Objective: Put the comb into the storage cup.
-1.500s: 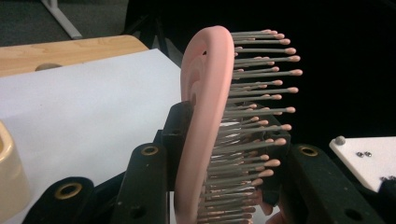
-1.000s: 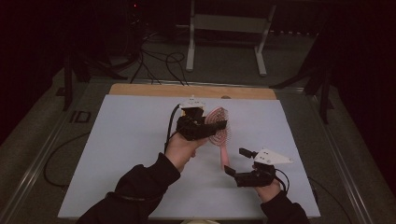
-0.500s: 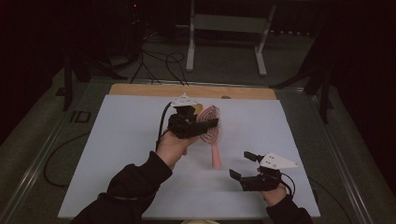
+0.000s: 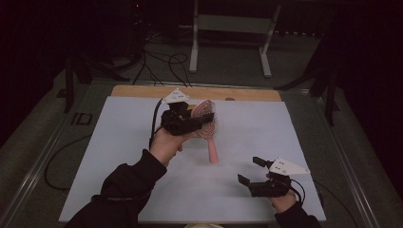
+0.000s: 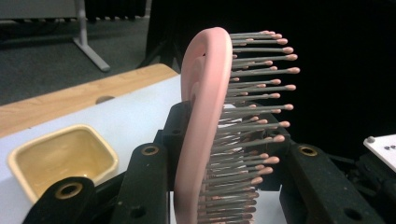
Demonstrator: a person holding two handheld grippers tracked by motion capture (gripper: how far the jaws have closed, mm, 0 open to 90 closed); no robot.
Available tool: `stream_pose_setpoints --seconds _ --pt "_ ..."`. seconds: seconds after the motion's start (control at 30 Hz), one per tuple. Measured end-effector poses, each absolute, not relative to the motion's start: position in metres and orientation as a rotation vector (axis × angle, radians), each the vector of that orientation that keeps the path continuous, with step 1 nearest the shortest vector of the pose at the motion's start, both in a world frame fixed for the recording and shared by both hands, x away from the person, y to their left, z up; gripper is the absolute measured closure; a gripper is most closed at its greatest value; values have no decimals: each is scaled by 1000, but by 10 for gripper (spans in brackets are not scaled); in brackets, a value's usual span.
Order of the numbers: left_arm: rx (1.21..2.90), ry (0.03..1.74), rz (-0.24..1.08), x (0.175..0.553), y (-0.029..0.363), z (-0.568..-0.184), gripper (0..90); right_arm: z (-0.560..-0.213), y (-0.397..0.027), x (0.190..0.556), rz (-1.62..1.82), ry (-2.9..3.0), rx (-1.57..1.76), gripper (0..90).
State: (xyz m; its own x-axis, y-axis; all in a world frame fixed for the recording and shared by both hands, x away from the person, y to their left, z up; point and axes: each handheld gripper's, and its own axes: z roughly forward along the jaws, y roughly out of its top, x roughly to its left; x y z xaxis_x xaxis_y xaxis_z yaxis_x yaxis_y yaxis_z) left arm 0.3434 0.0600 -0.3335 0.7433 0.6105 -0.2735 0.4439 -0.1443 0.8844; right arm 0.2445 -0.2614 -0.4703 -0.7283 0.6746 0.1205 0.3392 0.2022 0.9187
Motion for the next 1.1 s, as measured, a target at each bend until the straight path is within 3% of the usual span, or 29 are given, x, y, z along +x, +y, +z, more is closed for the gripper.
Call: stream_pose_setpoints --seconds 1.1 --pt "1696 852 336 378 93 -294 657 -468 -264 246 1533 2153 963 112"
